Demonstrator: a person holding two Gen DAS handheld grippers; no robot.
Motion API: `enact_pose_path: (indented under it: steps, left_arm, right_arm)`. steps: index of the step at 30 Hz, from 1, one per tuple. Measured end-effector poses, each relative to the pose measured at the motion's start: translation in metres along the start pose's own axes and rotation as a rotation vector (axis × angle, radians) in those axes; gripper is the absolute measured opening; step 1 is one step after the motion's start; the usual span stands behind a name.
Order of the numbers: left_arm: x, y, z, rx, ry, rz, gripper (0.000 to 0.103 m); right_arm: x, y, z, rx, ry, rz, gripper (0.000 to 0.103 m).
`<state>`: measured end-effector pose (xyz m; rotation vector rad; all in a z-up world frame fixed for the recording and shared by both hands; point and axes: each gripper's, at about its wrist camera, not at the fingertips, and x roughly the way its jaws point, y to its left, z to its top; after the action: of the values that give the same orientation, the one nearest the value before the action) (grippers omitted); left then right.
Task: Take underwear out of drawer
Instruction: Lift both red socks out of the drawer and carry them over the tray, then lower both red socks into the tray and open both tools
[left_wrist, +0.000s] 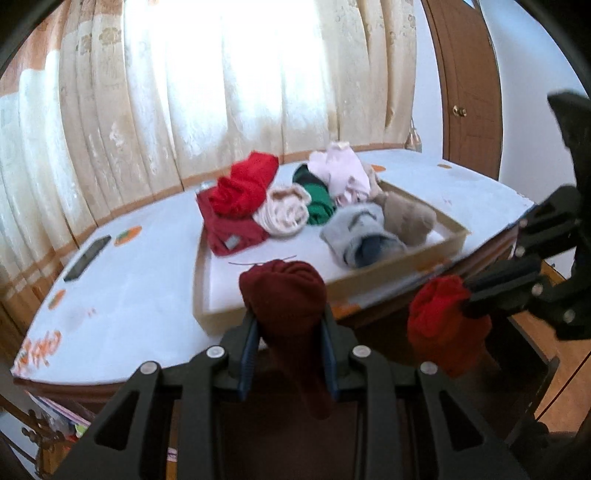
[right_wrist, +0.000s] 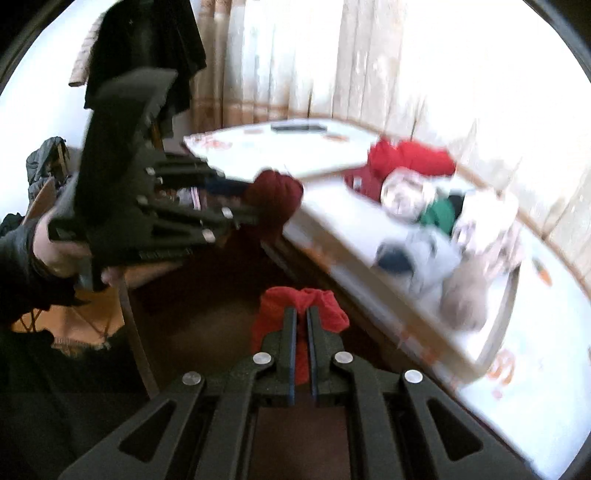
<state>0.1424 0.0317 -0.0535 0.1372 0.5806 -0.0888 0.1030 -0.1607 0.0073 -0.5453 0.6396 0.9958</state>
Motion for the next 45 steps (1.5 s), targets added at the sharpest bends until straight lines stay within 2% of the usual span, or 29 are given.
enact_pose_path:
  steps: [8,18,27,38,45]
  left_arm:
    - [0.014,0.014,0.03,0.018,-0.017,0.025,0.029]
    - [0.048,0.03,0.049,-0.01,-0.003,0.05,0.029]
    - [0.075,0.04,0.054,-0.034,0.039,0.057,0.029]
    - [0.106,0.043,0.046,-0.068,0.115,0.024,0.029]
    - [0.108,0.043,0.042,-0.069,0.118,0.047,0.041]
  right_arm:
    - [0.009,-0.024,0.053,0.005,-0.078,-0.061,0.006]
    - [0.046,-0.063,0.075,0.085,-0.086,-0.103,0.006]
    - [0.074,-0.078,0.081,0.116,-0.061,-0.116,0.006]
    - [0.1,-0.083,0.077,0.14,-0.019,-0.109,0.006]
    - [0.111,-0.091,0.069,0.184,-0.014,-0.13,0.008]
